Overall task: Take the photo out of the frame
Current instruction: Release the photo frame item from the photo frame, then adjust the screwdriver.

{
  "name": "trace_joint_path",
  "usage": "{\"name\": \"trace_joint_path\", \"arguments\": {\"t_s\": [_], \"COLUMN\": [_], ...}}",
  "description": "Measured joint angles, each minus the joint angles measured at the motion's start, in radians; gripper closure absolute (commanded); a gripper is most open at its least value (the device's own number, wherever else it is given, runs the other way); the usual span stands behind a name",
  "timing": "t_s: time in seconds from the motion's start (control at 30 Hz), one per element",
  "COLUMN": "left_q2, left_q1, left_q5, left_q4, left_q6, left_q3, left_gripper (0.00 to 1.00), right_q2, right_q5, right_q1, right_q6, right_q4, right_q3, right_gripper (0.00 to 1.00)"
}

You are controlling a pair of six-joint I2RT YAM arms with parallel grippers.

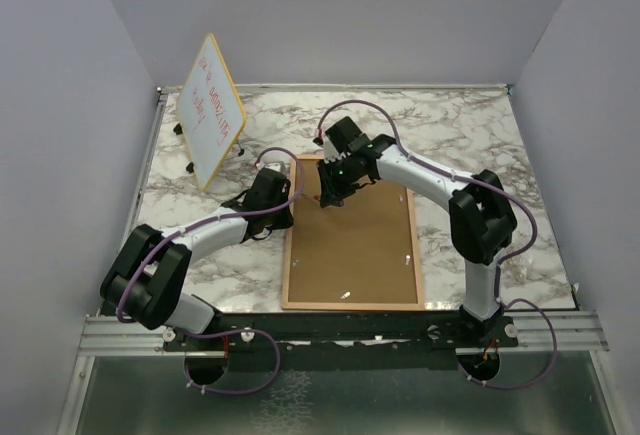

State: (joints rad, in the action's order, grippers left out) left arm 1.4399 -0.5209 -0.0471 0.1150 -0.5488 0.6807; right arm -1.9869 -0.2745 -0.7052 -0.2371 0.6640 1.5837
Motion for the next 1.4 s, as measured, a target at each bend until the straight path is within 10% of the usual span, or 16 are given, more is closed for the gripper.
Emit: {"name": "trace_joint_path", "arguments": {"t_s": [0.2, 0.47, 1.03, 1.4], "left_q2": [-0.020, -0.254, -0.397, -0.351], "left_q1": [0.002, 0.005, 0.011, 0.010], "left_q5": [-0.035, -0.002, 0.848, 1.023], "left_q4": [0.072, 0.229, 0.401, 0.536], "left_q6": [0.007, 0.111, 0.607, 0.695], "left_q3": [0.011, 0.139, 0.403, 0.443], "left_gripper": [0.32, 0.20, 0.19, 0.50], "right_q2": [0.176, 0.519, 0.705, 0.704], "right_q5": [0.002, -0.071, -0.428, -0.514], "right_q1": [-0.002, -0.002, -0.002, -0.002], "right_q6": [-0.036, -0.060, 0.073, 0.100], "right_q4": [-0.014, -0.070, 0.020, 0.041], "right_q3": [-0.117, -0.323, -0.265, -0.228], "right_gripper": [0.99, 0.99, 0.99, 0.99]}}
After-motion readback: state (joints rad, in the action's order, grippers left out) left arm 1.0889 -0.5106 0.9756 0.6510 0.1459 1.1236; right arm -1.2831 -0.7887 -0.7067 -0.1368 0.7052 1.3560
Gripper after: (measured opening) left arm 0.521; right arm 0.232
